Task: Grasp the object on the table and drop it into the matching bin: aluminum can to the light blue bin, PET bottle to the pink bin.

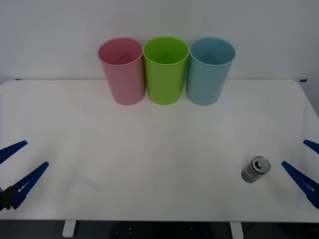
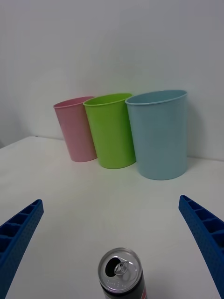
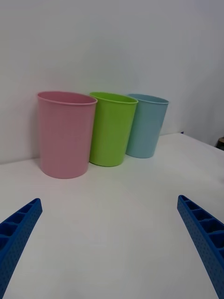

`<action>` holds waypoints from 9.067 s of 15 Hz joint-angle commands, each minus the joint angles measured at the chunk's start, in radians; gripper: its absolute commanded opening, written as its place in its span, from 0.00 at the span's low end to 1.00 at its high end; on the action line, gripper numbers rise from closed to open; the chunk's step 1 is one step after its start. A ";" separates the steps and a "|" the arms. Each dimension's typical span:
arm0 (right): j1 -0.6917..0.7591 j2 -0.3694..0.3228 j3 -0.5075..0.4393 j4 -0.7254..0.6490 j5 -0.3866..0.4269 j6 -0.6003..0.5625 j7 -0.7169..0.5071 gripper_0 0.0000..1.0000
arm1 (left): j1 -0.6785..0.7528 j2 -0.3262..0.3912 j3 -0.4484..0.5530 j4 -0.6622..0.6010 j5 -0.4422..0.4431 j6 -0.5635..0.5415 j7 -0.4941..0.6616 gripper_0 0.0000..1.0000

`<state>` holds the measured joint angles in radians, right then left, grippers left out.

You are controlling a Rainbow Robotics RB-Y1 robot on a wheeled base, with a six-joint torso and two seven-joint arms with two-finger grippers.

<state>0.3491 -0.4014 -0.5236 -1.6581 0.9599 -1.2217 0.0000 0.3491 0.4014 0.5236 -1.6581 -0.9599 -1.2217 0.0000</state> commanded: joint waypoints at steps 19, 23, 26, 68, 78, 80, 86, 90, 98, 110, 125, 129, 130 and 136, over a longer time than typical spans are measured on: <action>0.208 -0.082 0.100 0.067 -0.156 0.105 0.268 1.00 | 0.000 0.000 0.000 0.000 0.000 0.000 0.000 1.00; 0.188 -0.082 0.142 0.147 -0.176 0.114 0.370 1.00 | 0.000 0.000 0.000 0.000 0.000 0.000 0.000 1.00; 0.162 -0.082 0.174 0.215 -0.179 0.113 0.399 1.00 | 0.000 0.000 0.000 0.000 0.000 0.000 0.000 1.00; -0.170 0.000 0.455 0.402 -0.185 0.403 0.538 0.00 | 0.000 0.000 0.000 0.000 0.000 0.000 0.000 1.00; -0.173 0.000 0.416 0.161 -0.158 0.453 0.305 0.00 | 0.000 0.000 0.000 0.000 0.000 0.000 0.000 1.00; -0.173 -0.007 0.415 0.086 -0.138 0.493 0.230 0.00 | 0.000 0.000 0.000 0.000 0.000 0.000 0.000 1.00; -0.177 -0.080 0.413 -0.100 -0.095 0.567 0.002 0.00 | 0.000 0.000 0.000 0.000 0.000 0.000 0.000 1.00; -0.255 -0.111 0.372 -0.140 0.017 0.579 -0.107 0.00 | 0.000 0.000 0.000 0.000 0.000 0.000 0.000 1.00; -0.478 -0.163 0.358 -0.098 0.240 0.610 -0.371 0.00 | 0.000 0.000 0.000 0.000 0.000 0.000 0.000 1.00; -0.938 -0.053 0.404 0.373 0.462 0.610 -0.393 0.00 | 0.000 0.000 0.000 0.000 0.000 0.000 0.000 1.00; -1.184 0.102 0.407 0.684 0.585 0.849 -0.357 0.00 | 0.000 0.000 0.000 0.000 0.000 0.000 0.000 1.00; -1.184 0.102 0.409 0.684 0.583 0.849 -0.334 0.95 | 0.000 0.000 0.000 0.000 0.000 0.000 0.000 1.00; -1.184 0.102 0.409 0.684 0.583 0.847 -0.330 1.00 | 0.000 0.000 0.000 0.000 0.000 0.000 0.000 1.00; -1.168 0.101 0.409 0.678 0.556 0.835 -0.311 1.00 | 0.000 0.000 0.000 0.000 0.000 0.000 0.000 1.00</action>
<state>-0.8258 -0.2994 -0.1151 -0.9765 1.5228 -0.3815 -0.3139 0.3491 0.4014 0.5236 -1.6580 -0.9599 -1.2217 0.0000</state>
